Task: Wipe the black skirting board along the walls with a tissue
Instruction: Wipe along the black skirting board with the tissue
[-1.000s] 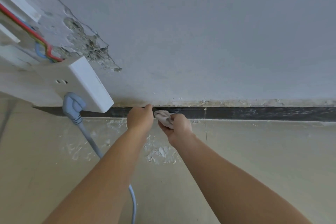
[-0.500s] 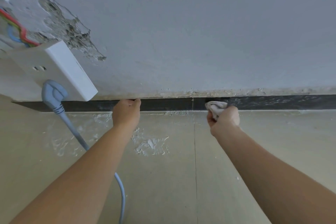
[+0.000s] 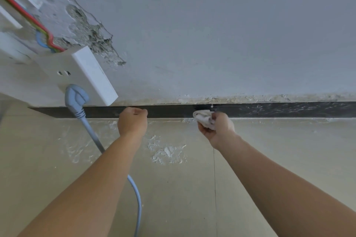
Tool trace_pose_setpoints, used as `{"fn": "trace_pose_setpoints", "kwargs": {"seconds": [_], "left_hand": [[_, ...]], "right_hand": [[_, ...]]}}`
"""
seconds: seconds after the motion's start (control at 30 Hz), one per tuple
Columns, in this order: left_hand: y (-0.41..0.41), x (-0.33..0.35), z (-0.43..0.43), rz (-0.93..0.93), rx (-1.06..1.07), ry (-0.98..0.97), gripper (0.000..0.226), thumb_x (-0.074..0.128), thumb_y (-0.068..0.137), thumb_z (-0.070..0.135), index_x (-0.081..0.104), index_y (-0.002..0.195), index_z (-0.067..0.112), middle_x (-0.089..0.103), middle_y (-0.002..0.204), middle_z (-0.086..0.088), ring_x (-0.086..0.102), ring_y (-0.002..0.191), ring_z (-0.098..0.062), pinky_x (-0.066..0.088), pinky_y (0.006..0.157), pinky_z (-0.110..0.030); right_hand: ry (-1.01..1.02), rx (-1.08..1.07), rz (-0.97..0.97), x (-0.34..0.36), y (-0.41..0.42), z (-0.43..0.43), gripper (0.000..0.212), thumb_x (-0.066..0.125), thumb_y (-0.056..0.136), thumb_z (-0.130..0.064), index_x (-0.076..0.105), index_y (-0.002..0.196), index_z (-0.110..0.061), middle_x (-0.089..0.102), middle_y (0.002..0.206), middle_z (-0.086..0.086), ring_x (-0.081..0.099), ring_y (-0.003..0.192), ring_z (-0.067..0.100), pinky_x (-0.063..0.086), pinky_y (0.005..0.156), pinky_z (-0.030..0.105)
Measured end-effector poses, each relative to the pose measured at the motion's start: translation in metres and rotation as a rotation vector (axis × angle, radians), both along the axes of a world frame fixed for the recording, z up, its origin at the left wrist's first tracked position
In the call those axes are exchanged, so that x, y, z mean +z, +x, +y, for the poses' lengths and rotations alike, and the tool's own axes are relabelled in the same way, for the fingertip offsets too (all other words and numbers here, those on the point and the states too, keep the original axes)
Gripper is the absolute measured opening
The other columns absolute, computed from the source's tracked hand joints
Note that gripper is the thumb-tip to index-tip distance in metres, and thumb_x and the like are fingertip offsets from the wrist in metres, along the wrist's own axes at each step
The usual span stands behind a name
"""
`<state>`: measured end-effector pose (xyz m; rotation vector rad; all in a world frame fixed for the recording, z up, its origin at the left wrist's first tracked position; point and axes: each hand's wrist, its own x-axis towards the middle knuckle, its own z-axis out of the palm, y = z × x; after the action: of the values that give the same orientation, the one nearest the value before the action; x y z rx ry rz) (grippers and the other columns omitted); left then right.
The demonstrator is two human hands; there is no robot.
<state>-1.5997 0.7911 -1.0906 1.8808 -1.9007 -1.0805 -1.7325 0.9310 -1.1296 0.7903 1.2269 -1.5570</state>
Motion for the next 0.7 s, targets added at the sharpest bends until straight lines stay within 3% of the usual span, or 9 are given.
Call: {"fn": "trace_pose_setpoints", "kwargs": {"seconds": [0.1, 0.2, 0.33, 0.47, 0.63, 0.7], "left_hand": [[-0.010, -0.010, 0.008, 0.079, -0.040, 0.133, 0.015, 0.058, 0.091, 0.026, 0.062, 0.090, 0.012, 0.064, 0.082, -0.005, 0.059, 0.080, -0.024, 0.046, 0.073, -0.034], [-0.034, -0.011, 0.028, 0.141, -0.122, 0.276, 0.022, 0.052, 0.094, 0.023, 0.062, 0.078, 0.011, 0.058, 0.068, -0.001, 0.053, 0.061, -0.017, 0.042, 0.058, -0.024], [-0.065, -0.002, 0.060, 0.198, -0.304, 0.439, 0.020, 0.057, 0.093, 0.024, 0.060, 0.079, 0.011, 0.056, 0.068, -0.001, 0.049, 0.055, -0.011, 0.037, 0.042, -0.014], [-0.080, 0.001, 0.073, 0.228, -0.274, 0.469, 0.031, 0.053, 0.095, 0.036, 0.060, 0.077, 0.011, 0.057, 0.067, 0.000, 0.051, 0.054, -0.010, 0.038, 0.043, -0.016], [-0.077, 0.006, 0.073, 0.230, -0.227, 0.426, 0.034, 0.052, 0.096, 0.033, 0.060, 0.075, 0.008, 0.054, 0.065, -0.001, 0.049, 0.055, -0.011, 0.032, 0.032, -0.010], [-0.077, 0.007, 0.073, 0.213, -0.229, 0.407, 0.034, 0.051, 0.096, 0.034, 0.060, 0.075, 0.008, 0.054, 0.065, -0.001, 0.050, 0.055, -0.011, 0.031, 0.031, -0.009]], "right_hand": [[0.025, -0.107, -0.049, 0.006, -0.020, 0.006, 0.023, 0.046, 0.091, -0.007, 0.060, 0.110, -0.007, 0.060, 0.086, 0.012, 0.055, 0.062, 0.021, 0.052, 0.057, 0.024], [0.080, -0.131, -0.045, 0.010, -0.045, 0.031, 0.019, 0.055, 0.087, -0.004, 0.058, 0.106, -0.008, 0.058, 0.079, 0.010, 0.052, 0.059, 0.018, 0.051, 0.048, 0.018], [0.168, -0.221, 0.083, 0.015, -0.076, 0.077, 0.002, 0.053, 0.090, -0.004, 0.053, 0.090, -0.006, 0.056, 0.083, 0.011, 0.049, 0.062, 0.017, 0.051, 0.065, 0.023], [0.291, -0.305, 0.174, 0.003, -0.095, 0.113, 0.023, 0.048, 0.091, -0.017, 0.059, 0.110, -0.008, 0.062, 0.100, 0.011, 0.057, 0.063, 0.019, 0.054, 0.049, 0.023], [0.222, -0.017, 0.148, -0.002, -0.068, 0.106, 0.014, 0.040, 0.091, -0.011, 0.052, 0.083, -0.009, 0.057, 0.079, 0.014, 0.053, 0.059, 0.022, 0.049, 0.036, 0.020], [0.129, 0.046, 0.099, 0.000, -0.049, 0.091, 0.015, 0.039, 0.092, -0.008, 0.051, 0.083, -0.006, 0.056, 0.080, 0.016, 0.055, 0.062, 0.024, 0.051, 0.038, 0.022]]}}
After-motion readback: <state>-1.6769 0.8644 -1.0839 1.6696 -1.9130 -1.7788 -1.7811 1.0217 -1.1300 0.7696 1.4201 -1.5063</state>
